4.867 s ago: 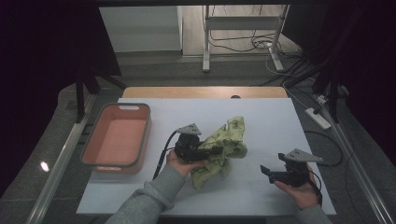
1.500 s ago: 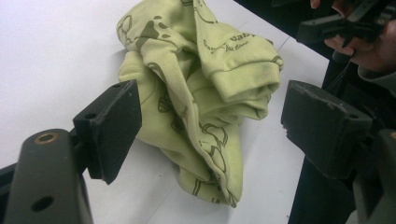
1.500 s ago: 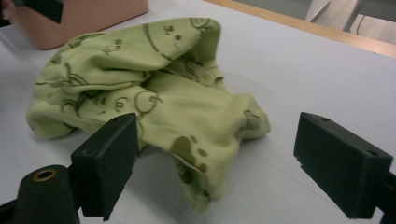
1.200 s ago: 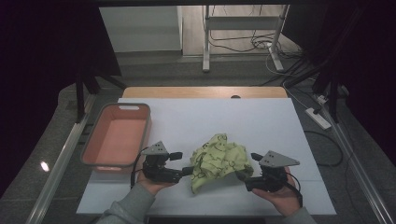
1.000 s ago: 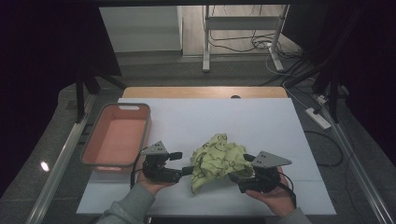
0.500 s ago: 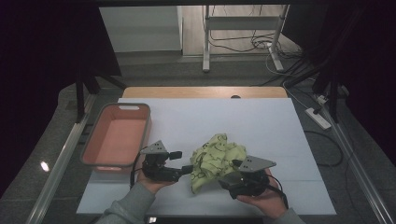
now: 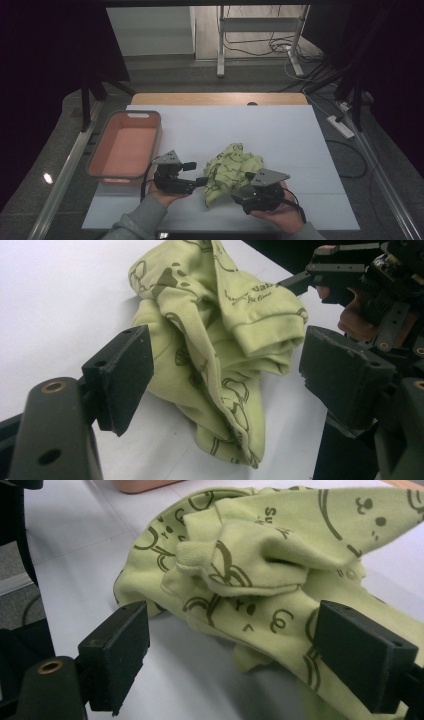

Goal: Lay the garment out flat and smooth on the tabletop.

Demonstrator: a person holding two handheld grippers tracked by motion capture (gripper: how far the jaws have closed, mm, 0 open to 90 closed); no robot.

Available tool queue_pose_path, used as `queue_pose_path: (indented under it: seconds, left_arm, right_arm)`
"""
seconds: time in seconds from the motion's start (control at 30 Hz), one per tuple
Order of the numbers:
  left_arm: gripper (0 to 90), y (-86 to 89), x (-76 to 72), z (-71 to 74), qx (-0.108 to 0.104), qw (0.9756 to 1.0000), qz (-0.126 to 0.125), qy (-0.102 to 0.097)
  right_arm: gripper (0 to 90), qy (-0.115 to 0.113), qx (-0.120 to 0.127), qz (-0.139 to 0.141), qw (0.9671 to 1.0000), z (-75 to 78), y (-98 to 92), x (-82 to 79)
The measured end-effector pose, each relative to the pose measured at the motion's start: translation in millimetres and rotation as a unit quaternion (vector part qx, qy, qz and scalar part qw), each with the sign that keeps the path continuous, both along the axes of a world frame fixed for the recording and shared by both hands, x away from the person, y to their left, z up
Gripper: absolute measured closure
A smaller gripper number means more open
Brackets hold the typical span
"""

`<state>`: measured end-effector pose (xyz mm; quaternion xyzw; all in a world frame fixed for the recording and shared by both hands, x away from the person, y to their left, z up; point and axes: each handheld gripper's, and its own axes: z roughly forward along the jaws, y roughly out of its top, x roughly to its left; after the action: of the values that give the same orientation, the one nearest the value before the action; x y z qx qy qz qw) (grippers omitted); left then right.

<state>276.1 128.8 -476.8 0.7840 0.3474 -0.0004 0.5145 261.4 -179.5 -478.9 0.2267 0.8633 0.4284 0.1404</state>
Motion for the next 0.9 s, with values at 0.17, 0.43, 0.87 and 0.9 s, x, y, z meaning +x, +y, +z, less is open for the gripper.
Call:
queue_pose_path:
  seconds: [0.17, 0.43, 0.87, 0.9]
  left_arm:
    - [21.3, -0.3, 0.1, 0.0, 0.001, 1.0000, 0.001, 0.000]
    - [21.3, 1.5, -2.0, 0.4, 0.003, 1.0000, 0.006, -0.002]
    - [21.5, 0.2, 1.6, -1.1, 0.001, 1.0000, 0.004, 0.002]
    - [21.5, 0.6, 1.5, -1.1, 0.001, 1.0000, 0.004, 0.002]
  right_arm:
    - [16.1, -0.006, -0.013, 0.006, 0.9999, -4.4, 9.8, 5.9]
    - [18.5, -0.033, -0.047, 0.013, 0.9983, -10.7, 27.9, 14.8]
    - [42.6, -0.072, -0.082, -0.005, 0.9940, -13.1, 35.5, 18.5]
    - [49.4, -0.074, -0.080, -0.010, 0.9940, -12.8, 34.6, 19.2]
